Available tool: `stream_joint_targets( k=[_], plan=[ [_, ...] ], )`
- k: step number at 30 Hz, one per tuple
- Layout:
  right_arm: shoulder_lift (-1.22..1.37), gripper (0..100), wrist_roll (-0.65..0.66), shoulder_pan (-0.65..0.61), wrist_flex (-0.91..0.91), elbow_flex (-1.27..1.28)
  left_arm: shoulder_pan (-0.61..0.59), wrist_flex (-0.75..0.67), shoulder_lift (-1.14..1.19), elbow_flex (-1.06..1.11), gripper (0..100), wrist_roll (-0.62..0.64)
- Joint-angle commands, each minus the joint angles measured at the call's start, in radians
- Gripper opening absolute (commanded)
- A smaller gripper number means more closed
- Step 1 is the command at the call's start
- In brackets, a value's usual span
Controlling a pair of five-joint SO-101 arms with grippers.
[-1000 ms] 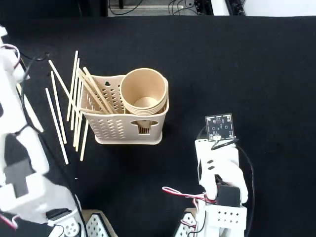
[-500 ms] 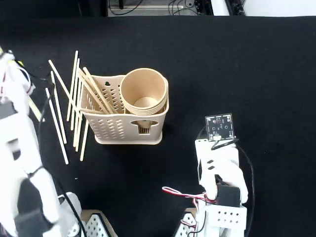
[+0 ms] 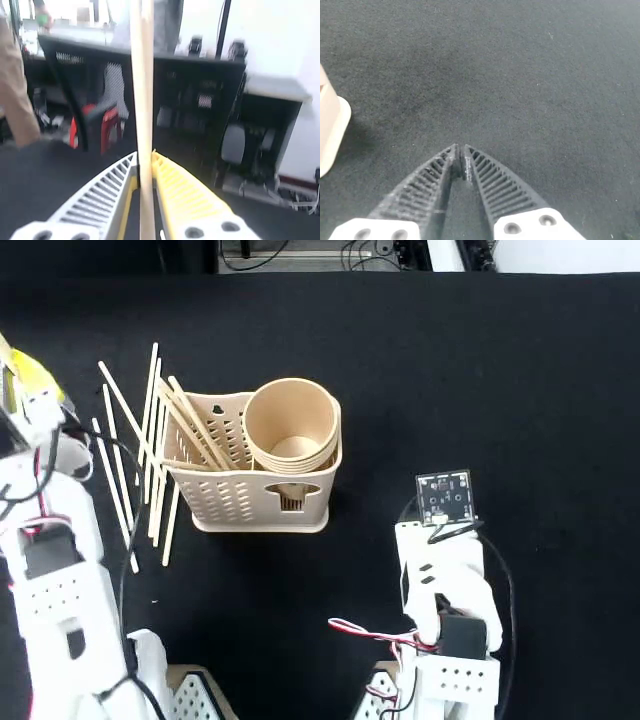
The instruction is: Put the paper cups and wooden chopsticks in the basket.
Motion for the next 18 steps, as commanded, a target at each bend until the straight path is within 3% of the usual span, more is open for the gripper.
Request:
stream_joint_targets(
  k=[1,16,18],
  plan=[
    [-0.004,2.6,0.002,0.014,-0.012,-0.001,0.022,-0.023,-0.140,0.010,3,0.005],
    [-0.004,2.6,0.002,0.014,-0.012,-0.001,0.318,-0.017,-0.427,-0.007,3,0.005],
    [-0.004,2.6,0.002,0.014,-0.012,-0.001,0.343,0.041,-0.437,-0.053,3,0.006]
  ],
)
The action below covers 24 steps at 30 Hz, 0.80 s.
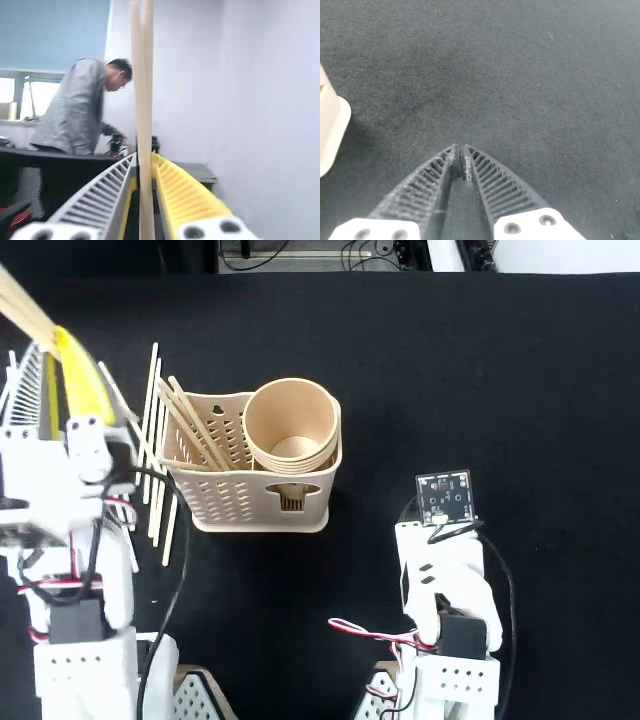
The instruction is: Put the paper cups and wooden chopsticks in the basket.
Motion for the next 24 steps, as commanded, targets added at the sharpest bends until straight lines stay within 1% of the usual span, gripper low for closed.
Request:
stream_joint_targets(
  k=[1,4,7,10,13,17,24],
  plan=[
    [-0.004,2.6,0.002,0.014,-0.012,-0.001,0.073,0.092,-0.037,-0.107,3,0.006],
    [-0.004,2.6,0.002,0.014,-0.014,-0.001,0.131,0.226,-0.037,-0.217,3,0.028],
    [-0.004,2.6,0.002,0.015,-0.014,-0.001,0.171,0.298,-0.037,-0.294,3,0.089],
    [-0.004,2.6,0.002,0.015,-0.014,-0.001,0.199,0.310,-0.035,-0.329,3,0.112],
    [-0.004,2.6,0.002,0.015,-0.012,-0.001,0.202,0.305,-0.034,-0.329,3,0.132],
    [-0.004,2.6,0.002,0.015,-0.012,-0.001,0.202,0.307,0.011,-0.318,3,0.201],
    [-0.004,2.6,0.002,0.015,-0.012,-0.001,0.203,0.304,0.107,-0.266,3,0.216]
  ],
)
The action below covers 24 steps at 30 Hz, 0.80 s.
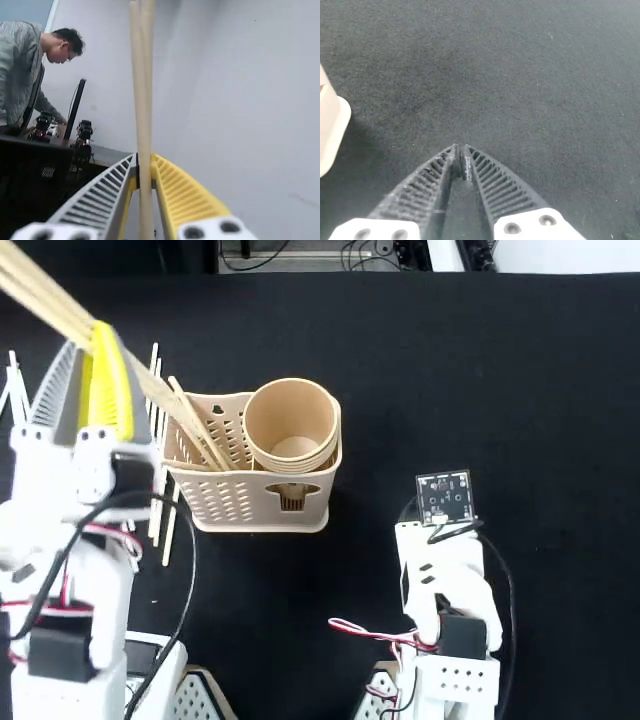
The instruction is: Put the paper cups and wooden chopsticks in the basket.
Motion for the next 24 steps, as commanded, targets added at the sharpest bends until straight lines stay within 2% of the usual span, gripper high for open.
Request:
stream_joint_targets(
  k=[1,24],
  plan=[
    [-0.004,2.6,0.002,0.015,-0.012,-0.001,0.010,-0.003,0.055,0.016,3,0.011],
    [-0.004,2.6,0.002,0.015,-0.014,-0.001,0.053,0.000,0.083,0.231,3,0.009]
  ],
)
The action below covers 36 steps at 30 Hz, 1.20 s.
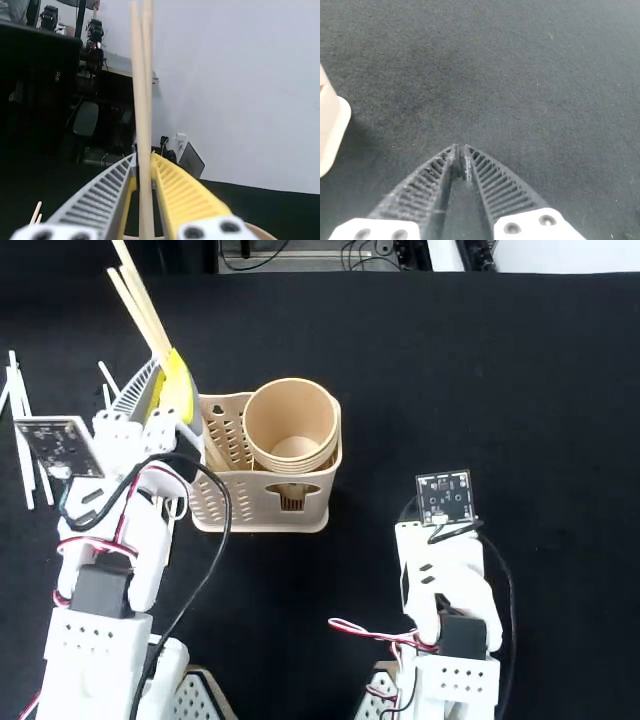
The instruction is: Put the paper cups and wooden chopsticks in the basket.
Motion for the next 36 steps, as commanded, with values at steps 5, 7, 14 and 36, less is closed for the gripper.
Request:
stream_joint_targets(
  k=[5,7,14,36],
  plan=[
    [-0.004,2.6,0.002,0.015,-0.012,-0.001,0.004,-0.003,-0.009,0.054,3,0.002],
    [-0.004,2.6,0.002,0.015,-0.012,-0.001,0.004,0.002,-0.009,0.059,3,0.002],
    [-0.004,2.6,0.002,0.015,-0.012,-0.001,0.008,0.002,-0.009,0.084,3,0.002],
    [-0.004,2.6,0.002,0.015,-0.012,-0.001,-0.213,0.709,-0.100,-0.452,15,-0.068]
  ],
)
